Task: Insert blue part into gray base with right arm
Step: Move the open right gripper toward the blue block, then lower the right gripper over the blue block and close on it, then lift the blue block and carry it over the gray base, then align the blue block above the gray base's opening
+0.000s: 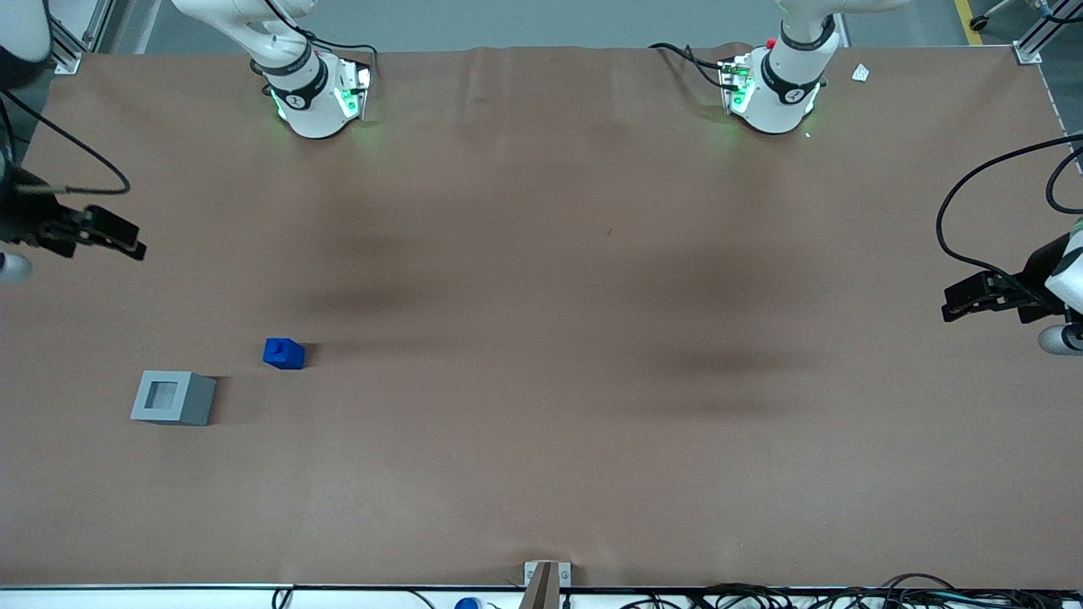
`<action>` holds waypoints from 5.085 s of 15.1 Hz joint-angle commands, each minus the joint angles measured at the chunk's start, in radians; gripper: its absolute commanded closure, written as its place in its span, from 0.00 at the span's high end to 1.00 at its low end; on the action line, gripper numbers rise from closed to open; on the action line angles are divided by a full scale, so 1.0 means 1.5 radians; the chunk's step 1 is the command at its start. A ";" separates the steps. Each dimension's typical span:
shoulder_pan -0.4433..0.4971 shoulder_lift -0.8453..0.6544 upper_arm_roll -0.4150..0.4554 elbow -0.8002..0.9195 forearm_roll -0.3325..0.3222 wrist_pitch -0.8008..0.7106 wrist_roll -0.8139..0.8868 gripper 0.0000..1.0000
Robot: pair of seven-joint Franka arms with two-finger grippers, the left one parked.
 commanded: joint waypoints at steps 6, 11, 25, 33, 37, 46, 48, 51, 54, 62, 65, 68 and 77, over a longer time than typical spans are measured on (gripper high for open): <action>0.016 0.039 0.003 -0.074 -0.002 0.141 0.004 1.00; 0.023 0.051 0.003 -0.133 -0.001 0.222 0.015 1.00; 0.045 0.138 0.004 -0.295 0.000 0.514 0.055 0.99; 0.044 0.206 0.004 -0.301 0.000 0.567 0.052 0.97; 0.046 0.224 0.004 -0.300 -0.001 0.568 0.051 0.93; 0.046 0.248 0.004 -0.295 -0.004 0.570 0.047 0.73; 0.045 0.254 0.004 -0.295 -0.004 0.570 0.047 0.69; 0.039 0.258 0.004 -0.295 -0.004 0.571 0.049 0.57; 0.040 0.258 0.004 -0.294 -0.003 0.570 0.051 0.31; 0.020 0.212 0.000 -0.171 -0.004 0.377 0.047 0.04; -0.007 0.215 0.000 -0.066 -0.008 0.257 0.047 0.04; -0.032 0.217 0.000 -0.022 -0.017 0.243 0.043 0.04; -0.104 0.273 0.001 0.047 -0.055 0.249 -0.044 0.04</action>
